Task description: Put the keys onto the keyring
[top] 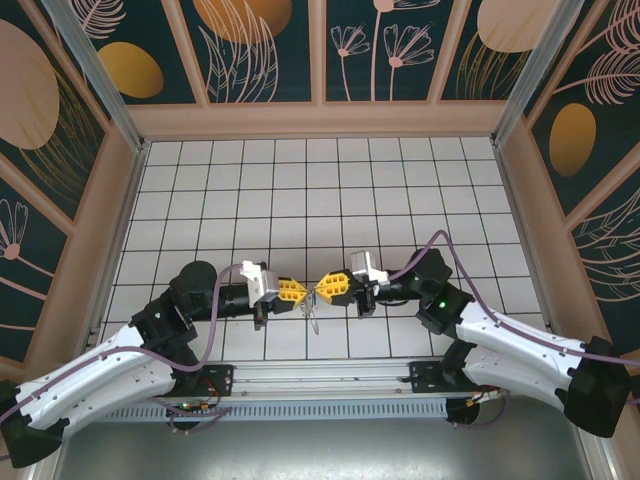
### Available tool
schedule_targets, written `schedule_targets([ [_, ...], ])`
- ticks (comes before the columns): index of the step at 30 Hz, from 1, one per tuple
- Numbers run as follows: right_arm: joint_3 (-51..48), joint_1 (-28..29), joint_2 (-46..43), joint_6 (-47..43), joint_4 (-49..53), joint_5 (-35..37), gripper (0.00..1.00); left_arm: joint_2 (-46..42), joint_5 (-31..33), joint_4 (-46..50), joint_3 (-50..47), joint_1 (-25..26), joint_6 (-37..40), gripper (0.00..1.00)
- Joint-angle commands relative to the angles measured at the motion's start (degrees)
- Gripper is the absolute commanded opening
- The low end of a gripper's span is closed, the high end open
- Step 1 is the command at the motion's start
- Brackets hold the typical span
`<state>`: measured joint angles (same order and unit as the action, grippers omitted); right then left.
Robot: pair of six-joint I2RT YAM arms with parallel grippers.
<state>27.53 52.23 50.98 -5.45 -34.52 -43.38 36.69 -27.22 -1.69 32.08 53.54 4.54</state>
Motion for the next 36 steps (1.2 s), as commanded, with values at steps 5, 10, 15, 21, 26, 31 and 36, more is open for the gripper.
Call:
schedule_targets([
  [5, 1.58, -0.11, 0.92, -0.92, 0.46, -1.36, 0.0, -0.39, -1.24, -2.24, 1.76, -0.18, 1.08, 0.0],
  [10, 1.83, -0.11, 1.12, -1.14, 0.86, -1.77, 0.0, -0.39, -1.16, -2.17, 1.85, -0.13, 1.07, 0.0],
  [15, 1.96, -0.11, 1.32, -1.23, 0.88, -1.77, 0.0, -0.34, -1.2, -2.17, 1.85, -0.14, 1.05, 0.0],
  [21, 0.87, -0.43, -0.51, -0.93, -0.73, -0.2, 0.0, -0.31, -1.14, -2.16, 1.85, -0.19, 1.08, 0.0],
  [26, 0.35, -0.72, -0.19, -0.11, -2.49, -0.14, 0.0, -0.04, -1.33, -2.09, 1.93, -0.13, 1.17, 0.0],
  [31, 0.5, -0.81, -0.13, -0.17, -2.33, -0.32, 0.0, -0.28, -1.23, -2.09, 1.93, -0.19, 1.11, 0.0],
  [36, 0.25, -0.83, -0.16, -0.09, -2.35, -0.13, 0.0, -0.2, -1.32, -2.09, 1.94, -0.17, 1.06, 0.0],
])
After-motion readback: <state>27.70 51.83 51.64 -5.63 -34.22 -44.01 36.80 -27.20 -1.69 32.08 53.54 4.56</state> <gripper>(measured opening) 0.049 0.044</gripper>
